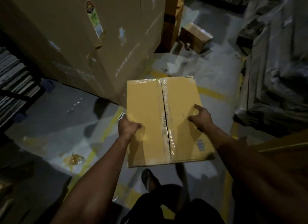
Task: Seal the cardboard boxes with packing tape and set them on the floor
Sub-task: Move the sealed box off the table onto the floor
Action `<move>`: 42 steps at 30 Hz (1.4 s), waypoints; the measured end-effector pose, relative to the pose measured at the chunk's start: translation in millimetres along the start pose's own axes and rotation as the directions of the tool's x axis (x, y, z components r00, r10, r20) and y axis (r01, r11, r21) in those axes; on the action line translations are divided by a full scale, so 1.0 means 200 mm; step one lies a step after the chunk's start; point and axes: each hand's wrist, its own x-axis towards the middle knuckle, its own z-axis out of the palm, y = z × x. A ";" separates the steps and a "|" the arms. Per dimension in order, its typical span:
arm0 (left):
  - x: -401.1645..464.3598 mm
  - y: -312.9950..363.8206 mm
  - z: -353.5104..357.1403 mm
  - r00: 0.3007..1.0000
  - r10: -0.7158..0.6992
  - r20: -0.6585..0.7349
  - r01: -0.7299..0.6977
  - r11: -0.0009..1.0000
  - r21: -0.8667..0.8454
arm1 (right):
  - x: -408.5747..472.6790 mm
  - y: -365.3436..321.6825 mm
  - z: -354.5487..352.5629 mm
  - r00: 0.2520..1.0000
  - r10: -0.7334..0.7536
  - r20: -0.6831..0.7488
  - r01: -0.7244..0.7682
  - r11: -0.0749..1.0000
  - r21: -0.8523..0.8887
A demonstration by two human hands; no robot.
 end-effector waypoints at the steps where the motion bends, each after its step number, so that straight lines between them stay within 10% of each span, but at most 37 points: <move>1: 0.07 0.01 0.03 1.000 -0.002 -0.004 0.002 1.000 0.020 | 0.08 -0.01 0.02 1.000 0.005 0.021 -0.004 1.000 -0.014; 15: 0.40 0.01 0.34 0.991 -0.111 -0.078 0.120 0.986 0.120 | 0.62 0.15 0.17 0.986 -0.023 0.168 0.019 0.999 0.027; 33: 0.02 0.08 0.40 0.988 -0.146 -0.047 0.153 0.941 0.301 | 0.51 0.14 0.02 0.923 -0.143 0.356 0.275 0.894 -0.353; 42: -0.91 -0.21 0.16 0.943 -0.244 -0.226 0.215 0.966 -0.142 | -0.18 -0.05 0.18 0.566 -0.525 0.636 0.684 0.730 -0.007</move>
